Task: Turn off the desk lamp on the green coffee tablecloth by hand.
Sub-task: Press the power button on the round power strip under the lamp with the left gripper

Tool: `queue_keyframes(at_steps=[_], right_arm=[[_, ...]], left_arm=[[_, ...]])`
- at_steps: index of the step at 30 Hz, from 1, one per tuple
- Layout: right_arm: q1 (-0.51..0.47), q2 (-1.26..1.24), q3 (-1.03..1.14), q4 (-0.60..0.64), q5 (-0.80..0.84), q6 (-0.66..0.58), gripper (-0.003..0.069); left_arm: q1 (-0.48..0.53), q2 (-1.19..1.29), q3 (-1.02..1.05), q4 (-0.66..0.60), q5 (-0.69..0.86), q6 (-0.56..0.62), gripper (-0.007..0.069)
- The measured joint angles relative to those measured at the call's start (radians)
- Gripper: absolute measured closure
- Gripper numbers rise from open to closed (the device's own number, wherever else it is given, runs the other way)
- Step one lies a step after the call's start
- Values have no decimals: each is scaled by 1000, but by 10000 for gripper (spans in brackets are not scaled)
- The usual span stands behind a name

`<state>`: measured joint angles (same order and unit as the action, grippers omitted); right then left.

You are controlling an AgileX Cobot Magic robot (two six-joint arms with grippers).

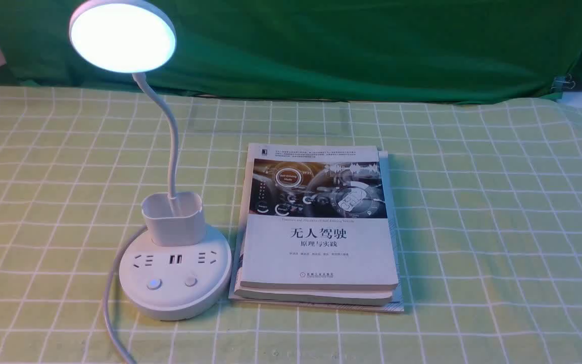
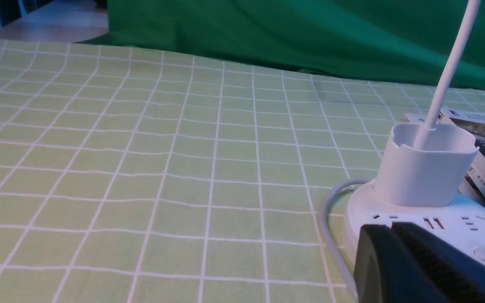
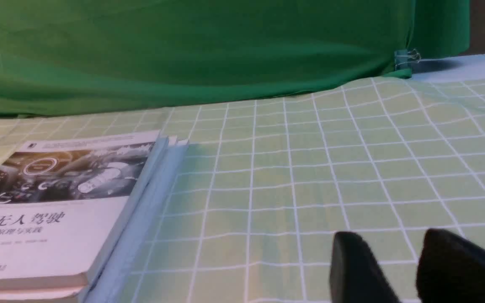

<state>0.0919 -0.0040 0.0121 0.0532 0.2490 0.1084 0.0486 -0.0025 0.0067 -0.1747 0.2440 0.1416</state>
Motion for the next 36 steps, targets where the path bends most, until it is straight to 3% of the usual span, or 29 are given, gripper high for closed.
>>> queue_keyframes(at_steps=[18, 21, 22, 23, 24, 26, 32, 36], right_arm=[[0, 0, 0, 0, 0, -1, 421], [0, 0, 0, 0, 0, -1, 421], [0, 0, 0, 0, 0, 0, 421], [0, 0, 0, 0, 0, -1, 421], [0, 0, 0, 0, 0, -1, 421], [0, 0, 0, 0, 0, -1, 421], [0, 0, 0, 0, 1, 0, 421], [0, 0, 0, 0, 0, -1, 421]], left_arm=[[0, 0, 0, -6, -21, -3, 620], [0, 0, 0, -97, -68, -46, 620], [0, 0, 0, -203, -114, -94, 620], [0, 0, 0, -218, -120, -100, 620], [0, 0, 0, -329, -167, -148, 620], [0, 0, 0, -435, -214, -173, 620], [0, 0, 0, -491, -284, -207, 620], [1, 94, -142, -430, -73, -222, 620]])
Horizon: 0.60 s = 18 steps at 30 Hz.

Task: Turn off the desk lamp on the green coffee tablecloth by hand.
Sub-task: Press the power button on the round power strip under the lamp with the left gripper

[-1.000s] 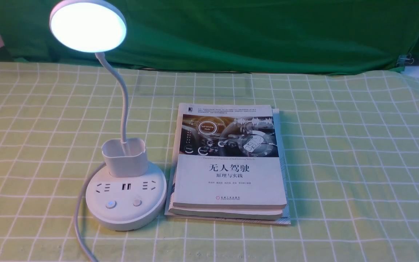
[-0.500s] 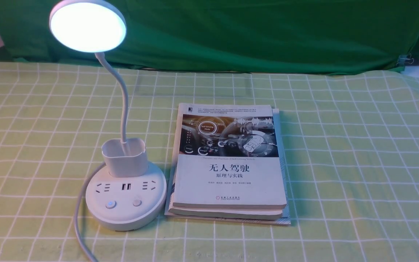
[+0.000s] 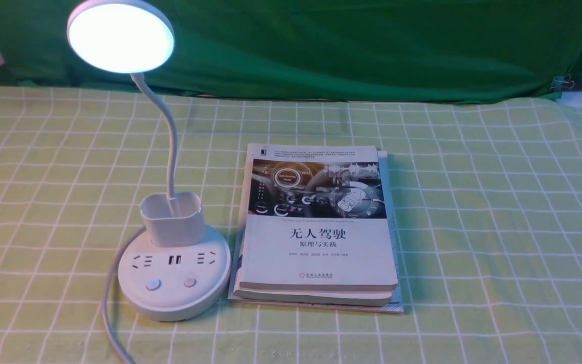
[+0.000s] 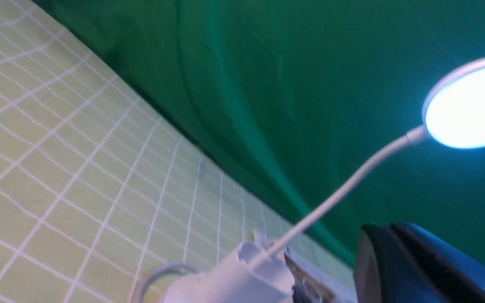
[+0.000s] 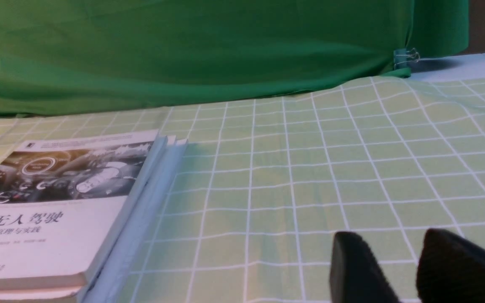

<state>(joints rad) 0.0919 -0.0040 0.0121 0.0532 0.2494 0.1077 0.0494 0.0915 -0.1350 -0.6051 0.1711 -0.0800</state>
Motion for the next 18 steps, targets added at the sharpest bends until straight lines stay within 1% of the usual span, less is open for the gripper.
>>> queue_keyframes(at_steps=[1, 2, 3, 4, 5, 6, 7, 9, 12, 13, 16, 18], right_arm=[[0, 0, 0, 0, 0, 2, 421], [0, 0, 0, 0, 0, 1, 421], [0, 0, 0, 0, 0, 1, 421], [0, 0, 0, 0, 0, 0, 421], [0, 0, 0, 0, 0, 0, 421], [0, 0, 0, 0, 0, 0, 421], [0, 0, 0, 0, 0, 0, 421], [0, 0, 0, 0, 0, 0, 421], [0, 0, 0, 0, 0, 0, 421], [0, 0, 0, 0, 0, 0, 421], [0, 0, 0, 0, 0, 0, 421], [0, 0, 0, 0, 0, 0, 421]], left_arm=[[0, 18, -21, 7, 13, 0, 620], [0, 81, -87, 64, 98, 4, 620], [0, 116, -121, 81, 143, 8, 620], [0, 234, -220, 157, 284, 49, 620], [0, 248, -231, 156, 300, 63, 620], [0, 362, -310, 199, 429, 118, 620], [0, 452, -353, 223, 518, 170, 620], [-10, 566, -416, 244, 617, 211, 620], [-90, 743, -484, 287, 671, 234, 623], [-133, 801, -505, 316, 677, 232, 624], [-268, 967, -572, 404, 691, 183, 625], [-336, 1062, -616, 439, 705, 158, 625]])
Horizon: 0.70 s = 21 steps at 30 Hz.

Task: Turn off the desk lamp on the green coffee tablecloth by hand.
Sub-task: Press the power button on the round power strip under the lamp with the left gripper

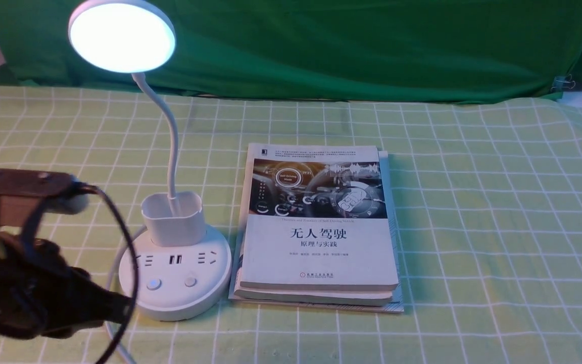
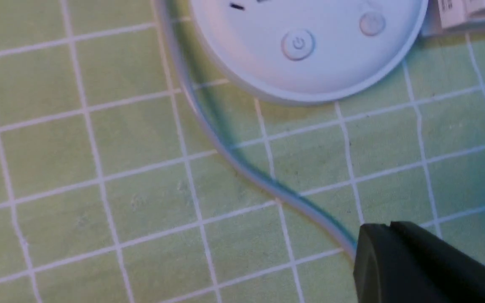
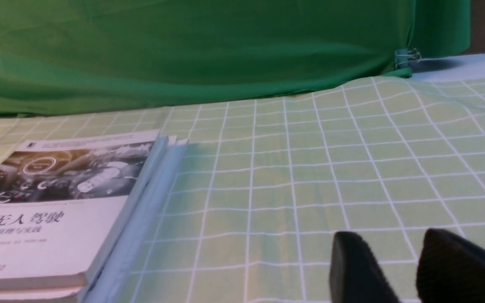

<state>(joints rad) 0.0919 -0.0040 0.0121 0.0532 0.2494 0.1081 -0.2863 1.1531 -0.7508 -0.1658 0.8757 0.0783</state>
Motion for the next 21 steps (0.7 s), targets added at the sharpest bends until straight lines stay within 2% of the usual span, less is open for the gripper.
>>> queue_keyframes(at_steps=[2, 6, 14, 21], right_arm=[[0, 0, 0, 0, 0, 0, 421], [0, 0, 0, 0, 0, 0, 421], [0, 0, 0, 0, -1, 0, 421], [0, 0, 0, 0, -1, -1, 421]], left_arm=[[-57, 105, -57, 10, 8, -13, 625], [-94, 251, -146, 10, 8, -19, 625], [-95, 445, -273, 25, -20, -20, 625], [-95, 521, -320, 25, -42, -20, 625]])
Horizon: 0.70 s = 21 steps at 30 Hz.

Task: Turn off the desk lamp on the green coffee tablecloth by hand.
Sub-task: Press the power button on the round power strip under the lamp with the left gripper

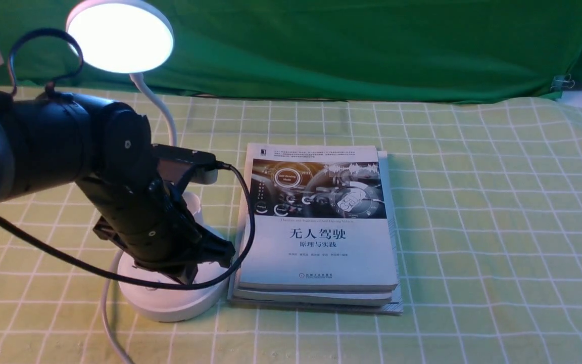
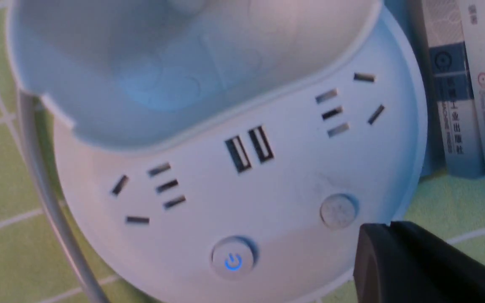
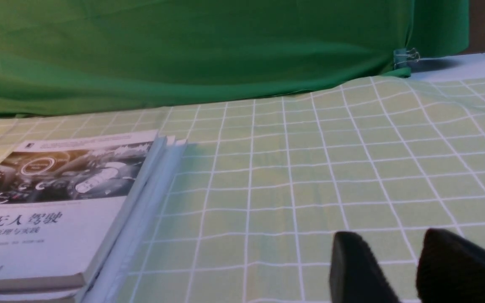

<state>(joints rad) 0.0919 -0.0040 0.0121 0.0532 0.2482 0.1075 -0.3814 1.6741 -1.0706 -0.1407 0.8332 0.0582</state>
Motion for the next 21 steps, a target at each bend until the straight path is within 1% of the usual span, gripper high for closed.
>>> queue_keyframes(at_steps=[10, 21], right_arm=[[0, 0, 0, 0, 0, 1, 421], [0, 0, 0, 0, 0, 1, 421]], left_arm=[[0, 72, -7, -1, -43, -1, 625], [0, 74, -17, 7, -30, 0, 625]])
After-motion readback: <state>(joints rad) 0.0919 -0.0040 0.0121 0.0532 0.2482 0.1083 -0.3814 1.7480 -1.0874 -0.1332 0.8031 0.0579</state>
